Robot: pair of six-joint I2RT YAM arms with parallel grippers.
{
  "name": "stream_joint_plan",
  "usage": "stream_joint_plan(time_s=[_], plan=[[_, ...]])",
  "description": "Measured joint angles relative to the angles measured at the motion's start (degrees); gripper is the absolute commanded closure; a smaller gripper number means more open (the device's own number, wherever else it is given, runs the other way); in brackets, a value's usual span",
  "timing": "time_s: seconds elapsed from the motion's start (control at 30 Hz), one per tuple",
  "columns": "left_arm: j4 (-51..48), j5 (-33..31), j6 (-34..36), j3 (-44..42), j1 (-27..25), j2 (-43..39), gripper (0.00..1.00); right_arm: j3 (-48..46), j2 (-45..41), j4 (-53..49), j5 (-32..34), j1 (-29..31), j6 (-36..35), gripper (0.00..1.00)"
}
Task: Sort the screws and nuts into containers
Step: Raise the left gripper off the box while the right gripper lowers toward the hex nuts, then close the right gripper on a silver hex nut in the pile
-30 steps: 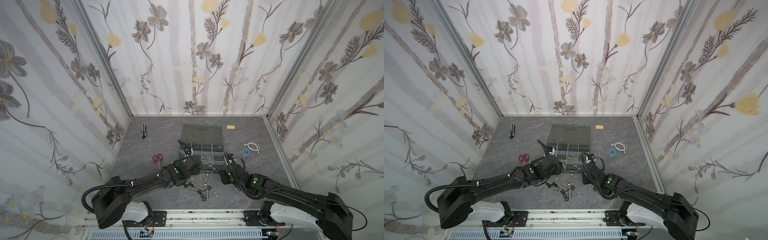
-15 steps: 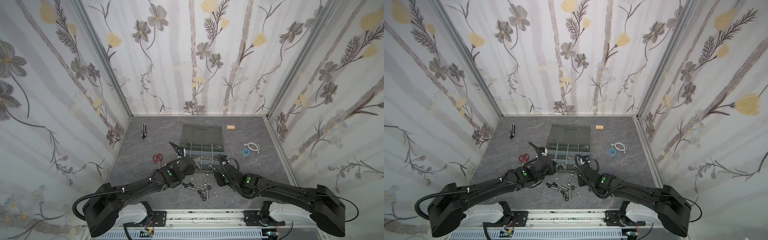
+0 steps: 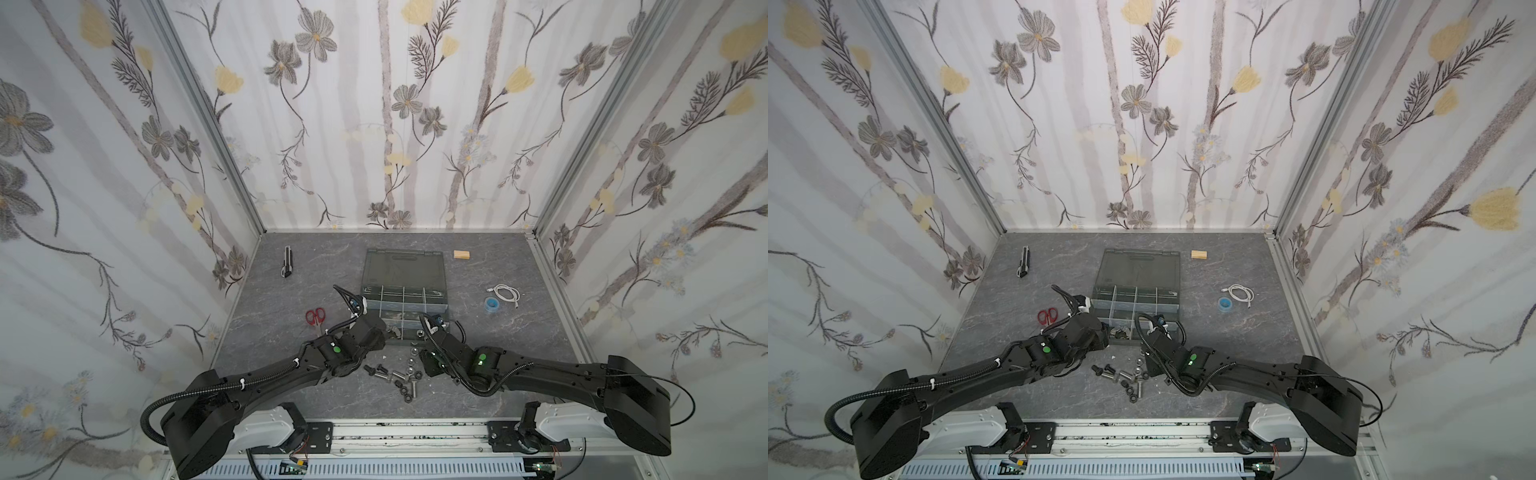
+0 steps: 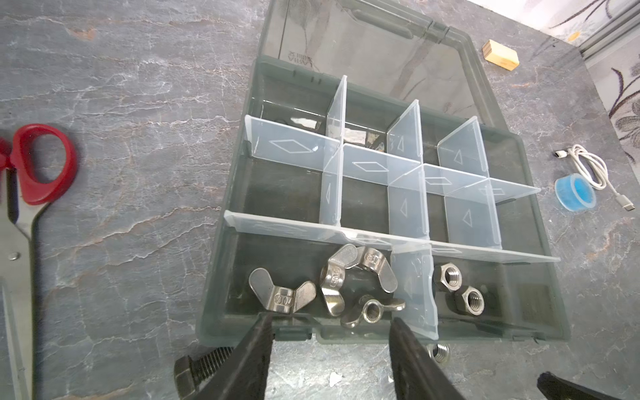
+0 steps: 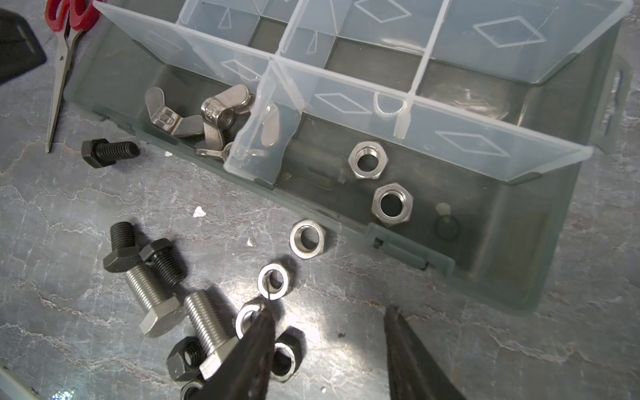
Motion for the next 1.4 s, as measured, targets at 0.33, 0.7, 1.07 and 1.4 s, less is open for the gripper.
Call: stream_joint_plan(time_s=[0.33,0.7,1.07,1.4], plan=[[0.0,0.0,-0.66,-1.2,0.31,-1.7,0.43,0.68,2.75,0.76,0.0,0.59,0.22,0.48],[0.0,-0.02,-1.07,-2.51,0.42,-3.56,0.43,2.86,7.02,1.97,0.02,1.18,0.42,0.49],[0.0,0.04,-1.09,-3.39,0.42,-4.9,0.42,6.21,13.55,2.23,0.55,1.22,1.51,0.54],[0.0,0.04,-1.29,-4.52,0.42,-6.97,0.42,9.42,18.08,2.25,1.75,1.22,2.32,0.57]])
